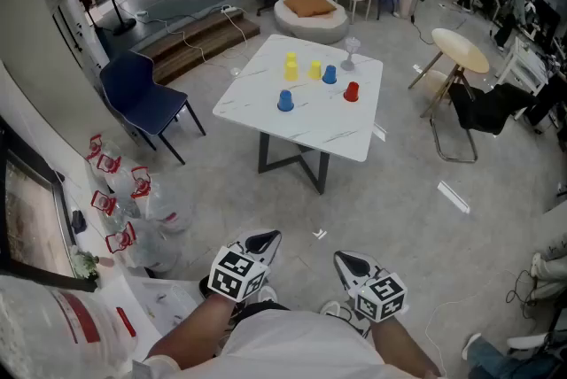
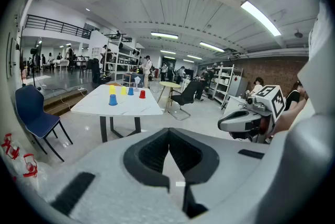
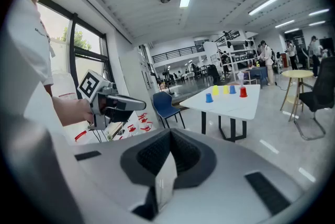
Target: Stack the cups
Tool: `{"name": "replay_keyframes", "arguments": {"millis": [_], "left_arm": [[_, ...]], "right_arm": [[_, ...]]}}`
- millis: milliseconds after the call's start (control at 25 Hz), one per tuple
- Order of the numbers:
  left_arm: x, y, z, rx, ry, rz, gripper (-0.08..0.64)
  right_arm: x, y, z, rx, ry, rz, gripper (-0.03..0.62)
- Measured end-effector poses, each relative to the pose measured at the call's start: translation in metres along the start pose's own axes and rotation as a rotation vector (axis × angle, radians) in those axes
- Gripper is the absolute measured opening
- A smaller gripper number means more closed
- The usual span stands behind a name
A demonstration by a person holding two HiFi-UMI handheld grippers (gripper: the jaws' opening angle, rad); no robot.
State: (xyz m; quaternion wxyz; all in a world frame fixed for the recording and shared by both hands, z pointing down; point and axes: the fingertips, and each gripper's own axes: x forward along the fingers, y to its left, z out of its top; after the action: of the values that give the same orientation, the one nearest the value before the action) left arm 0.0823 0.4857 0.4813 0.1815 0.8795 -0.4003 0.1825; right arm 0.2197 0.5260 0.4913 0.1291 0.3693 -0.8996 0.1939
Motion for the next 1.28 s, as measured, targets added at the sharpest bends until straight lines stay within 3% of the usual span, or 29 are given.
{"name": "replay_keyframes", "arguments": {"millis": [440, 800, 1280], "left_arm": [[0.0, 0.0, 0.005, 0.005, -0.007, -0.008, 0.008], [0.005, 0.007, 0.002, -0.006, -0.001, -0.017, 0.008], [-0.009, 0.07, 0.014, 0.008, -0.017, -0.03, 0.008]], "right_arm": [[-0.001, 0.001, 0.001, 0.004, -0.005, -0.005, 0.005], [0.009, 0.012, 0.004, 0.005, -0.004, 0.043, 0.006], [0.058, 0.035, 0.022, -0.012, 0.012, -0.016, 0.006]]}}
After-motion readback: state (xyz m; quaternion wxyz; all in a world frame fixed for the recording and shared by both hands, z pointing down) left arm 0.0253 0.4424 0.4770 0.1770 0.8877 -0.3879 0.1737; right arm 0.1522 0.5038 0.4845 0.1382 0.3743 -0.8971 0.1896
